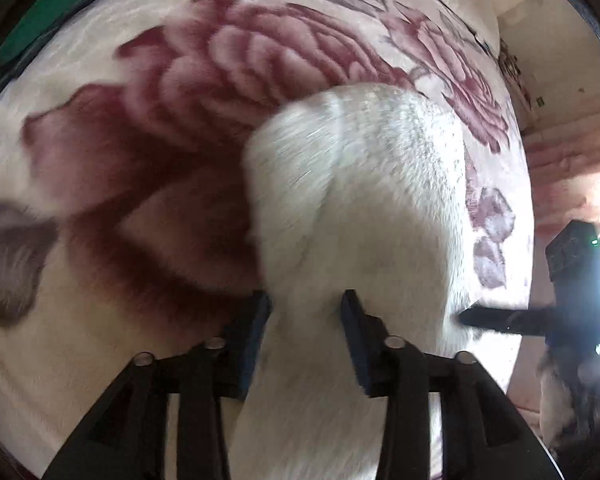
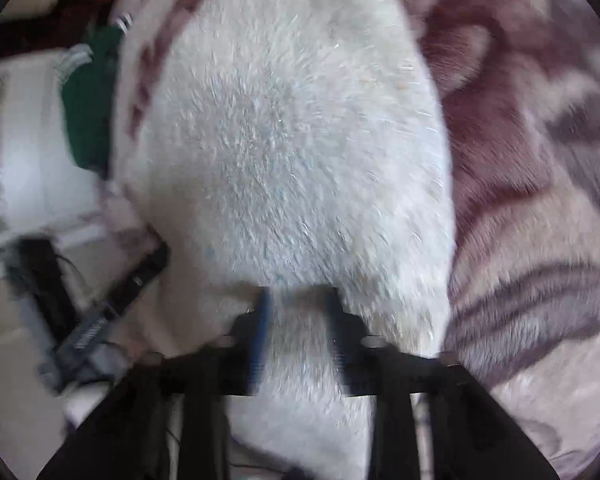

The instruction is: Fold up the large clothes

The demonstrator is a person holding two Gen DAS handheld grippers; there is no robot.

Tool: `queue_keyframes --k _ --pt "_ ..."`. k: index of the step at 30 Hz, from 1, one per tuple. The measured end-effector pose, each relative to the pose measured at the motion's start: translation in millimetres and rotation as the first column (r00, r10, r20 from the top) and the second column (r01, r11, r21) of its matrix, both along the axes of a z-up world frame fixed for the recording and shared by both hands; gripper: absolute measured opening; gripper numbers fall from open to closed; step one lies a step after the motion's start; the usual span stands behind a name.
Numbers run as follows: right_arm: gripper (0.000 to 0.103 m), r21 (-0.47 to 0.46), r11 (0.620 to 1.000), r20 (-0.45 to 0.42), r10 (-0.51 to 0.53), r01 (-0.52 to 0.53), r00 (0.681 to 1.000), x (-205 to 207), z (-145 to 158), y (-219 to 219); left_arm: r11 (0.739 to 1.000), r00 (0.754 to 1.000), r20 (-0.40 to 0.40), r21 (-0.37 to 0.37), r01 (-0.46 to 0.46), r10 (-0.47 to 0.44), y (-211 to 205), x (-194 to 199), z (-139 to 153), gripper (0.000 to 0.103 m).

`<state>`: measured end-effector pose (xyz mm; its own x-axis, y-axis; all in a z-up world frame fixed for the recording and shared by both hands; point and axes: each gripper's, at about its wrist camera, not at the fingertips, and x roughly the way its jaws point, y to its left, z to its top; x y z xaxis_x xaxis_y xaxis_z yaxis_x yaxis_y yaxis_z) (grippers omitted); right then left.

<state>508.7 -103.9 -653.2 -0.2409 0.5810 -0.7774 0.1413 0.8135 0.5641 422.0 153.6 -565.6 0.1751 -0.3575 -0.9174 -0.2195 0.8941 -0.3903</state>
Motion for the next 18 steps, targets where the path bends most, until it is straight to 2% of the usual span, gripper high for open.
queue_keyframes --k 2,3,5,7,8,11,13,15,17,18 --pt "0.083 0.031 0.996 0.015 -0.089 0.088 0.996 1 2 -31 0.997 0.998 -0.003 -0.05 -0.055 0.055 13 -24 2 0.058" --pt "0.085 0.038 0.992 0.032 -0.123 0.122 0.992 5 1 -43 0.994 0.997 -0.009 -0.065 -0.083 0.082 16 -36 1 0.064" --pt "0.087 0.049 0.984 0.049 -0.173 0.171 0.984 25 -13 -62 0.986 0.991 -0.028 -0.098 -0.135 0.133 23 -58 -7 0.064" --pt "0.092 0.113 0.973 0.031 -0.208 0.203 0.978 48 -36 -65 0.971 0.976 -0.077 -0.116 -0.21 0.202 30 -82 -20 0.064" --pt "0.097 0.145 0.967 0.017 -0.214 0.209 0.977 59 -48 -64 0.961 0.968 -0.093 -0.131 -0.243 0.232 30 -91 -25 0.064" --pt "0.103 0.245 0.948 -0.032 -0.204 0.205 0.979 96 -88 -43 0.944 0.953 -0.107 -0.142 -0.298 0.285 30 -108 -29 0.064" --pt "0.103 0.292 0.941 -0.053 -0.162 0.17 0.985 114 -106 -20 0.94 0.951 -0.089 -0.149 -0.307 0.297 25 -112 -25 0.064" --pt "0.103 0.399 0.904 -0.052 -0.143 0.152 0.988 131 -104 -4 0.94 0.952 -0.062 -0.152 -0.306 0.3 19 -110 -19 0.064" --pt "0.103 0.435 0.893 -0.005 -0.128 0.118 0.992 135 -94 15 0.943 0.954 -0.037 -0.147 -0.299 0.297 12 -106 -15 0.064" --pt "0.095 0.427 0.899 0.018 -0.119 0.1 0.993 135 -92 25 0.945 0.955 -0.032 -0.14 -0.295 0.294 10 -104 -13 0.064"
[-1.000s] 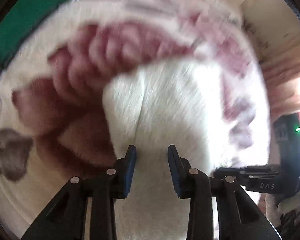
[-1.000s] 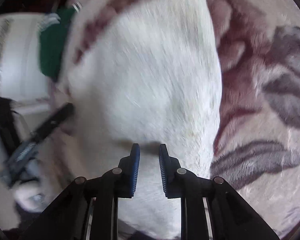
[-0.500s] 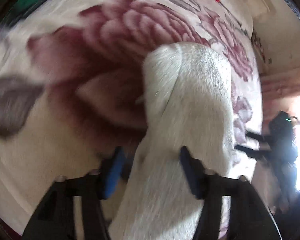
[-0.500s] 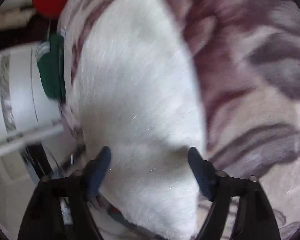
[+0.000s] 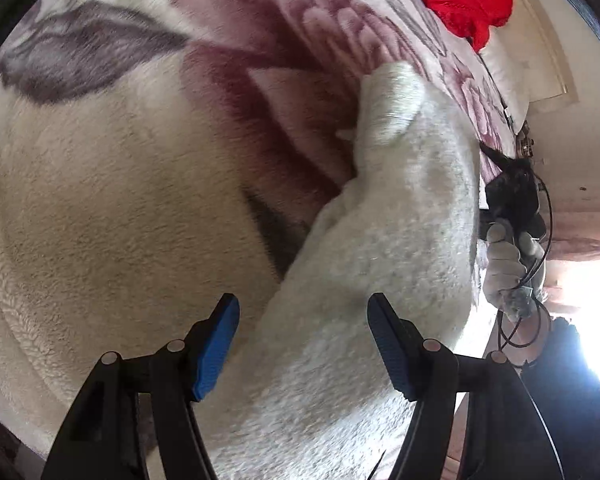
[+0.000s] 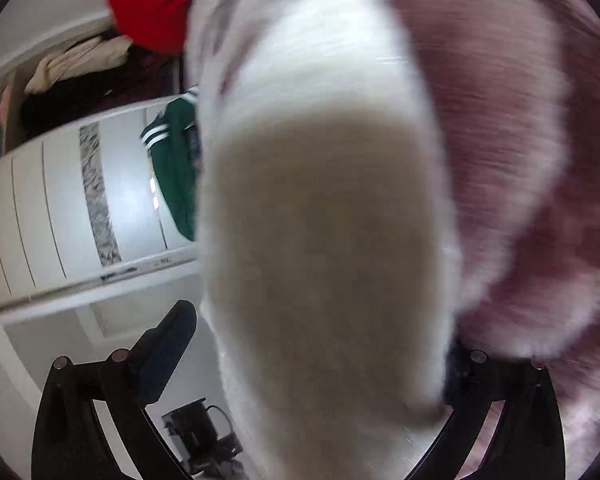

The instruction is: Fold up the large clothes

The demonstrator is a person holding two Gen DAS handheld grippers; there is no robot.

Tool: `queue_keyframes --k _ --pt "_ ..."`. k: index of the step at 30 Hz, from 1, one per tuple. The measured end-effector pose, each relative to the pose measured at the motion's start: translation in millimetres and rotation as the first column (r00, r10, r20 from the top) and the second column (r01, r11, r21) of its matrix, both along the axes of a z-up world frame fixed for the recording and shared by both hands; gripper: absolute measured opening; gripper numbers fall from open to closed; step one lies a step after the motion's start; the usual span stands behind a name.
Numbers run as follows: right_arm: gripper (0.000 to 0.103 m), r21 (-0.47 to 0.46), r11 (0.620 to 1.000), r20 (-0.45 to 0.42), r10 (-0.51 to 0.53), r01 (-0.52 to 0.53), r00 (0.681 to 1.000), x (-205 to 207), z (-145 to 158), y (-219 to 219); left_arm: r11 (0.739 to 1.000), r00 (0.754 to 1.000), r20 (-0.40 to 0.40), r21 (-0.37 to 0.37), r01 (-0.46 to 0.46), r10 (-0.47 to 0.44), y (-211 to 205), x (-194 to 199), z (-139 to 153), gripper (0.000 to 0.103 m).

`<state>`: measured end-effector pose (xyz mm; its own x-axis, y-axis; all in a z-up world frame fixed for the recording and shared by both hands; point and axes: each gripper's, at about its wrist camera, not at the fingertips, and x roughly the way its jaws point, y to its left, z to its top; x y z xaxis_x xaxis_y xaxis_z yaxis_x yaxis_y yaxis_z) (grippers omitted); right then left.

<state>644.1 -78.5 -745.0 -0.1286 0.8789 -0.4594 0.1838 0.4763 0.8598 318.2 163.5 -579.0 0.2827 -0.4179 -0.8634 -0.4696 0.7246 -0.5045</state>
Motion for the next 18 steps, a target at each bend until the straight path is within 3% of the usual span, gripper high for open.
queue_keyframes --k 1,2,5,8,12,18 --pt "0.08 -0.029 0.999 0.009 0.015 -0.015 1.0 -4 0 14 1.0 1.0 0.003 0.009 0.006 -0.006 -3 3 1 0.064" --pt "0.043 -0.08 0.996 0.009 0.026 -0.025 1.0 -12 0 14 1.0 1.0 0.001 0.029 0.011 -0.011 -7 5 3 0.064" --pt "0.025 -0.179 0.981 0.008 -0.075 0.075 0.997 -21 6 18 0.994 0.999 0.004 0.102 0.033 -0.034 -15 10 10 0.064" --pt "0.011 -0.199 0.961 0.053 -0.186 0.193 0.981 -40 31 -13 0.981 0.998 0.008 0.185 0.067 -0.069 -27 19 18 0.064" --pt "0.01 -0.223 0.903 0.065 -0.363 0.368 0.93 -79 59 -93 0.98 0.995 0.015 0.178 0.092 -0.097 -42 29 16 0.064" --pt "0.01 -0.3 0.733 0.048 -0.628 0.611 0.777 -190 86 -258 0.976 0.983 0.043 0.135 0.17 -0.177 -80 32 24 0.064"
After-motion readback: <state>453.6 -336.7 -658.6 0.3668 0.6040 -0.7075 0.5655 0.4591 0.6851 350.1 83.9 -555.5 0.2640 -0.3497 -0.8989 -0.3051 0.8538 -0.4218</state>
